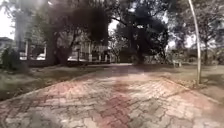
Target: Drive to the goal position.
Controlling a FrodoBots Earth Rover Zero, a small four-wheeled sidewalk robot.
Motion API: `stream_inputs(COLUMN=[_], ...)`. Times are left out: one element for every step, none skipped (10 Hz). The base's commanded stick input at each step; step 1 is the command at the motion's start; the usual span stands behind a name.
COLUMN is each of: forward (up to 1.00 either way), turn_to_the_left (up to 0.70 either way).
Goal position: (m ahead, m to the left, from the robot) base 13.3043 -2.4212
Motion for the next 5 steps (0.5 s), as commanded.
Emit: stream_inputs(forward=[0.85, 0.85, 0.85, 0.85, 0.85], turn_to_the_left=[0.00, 0.00, 0.00, 0.00, 0.00])
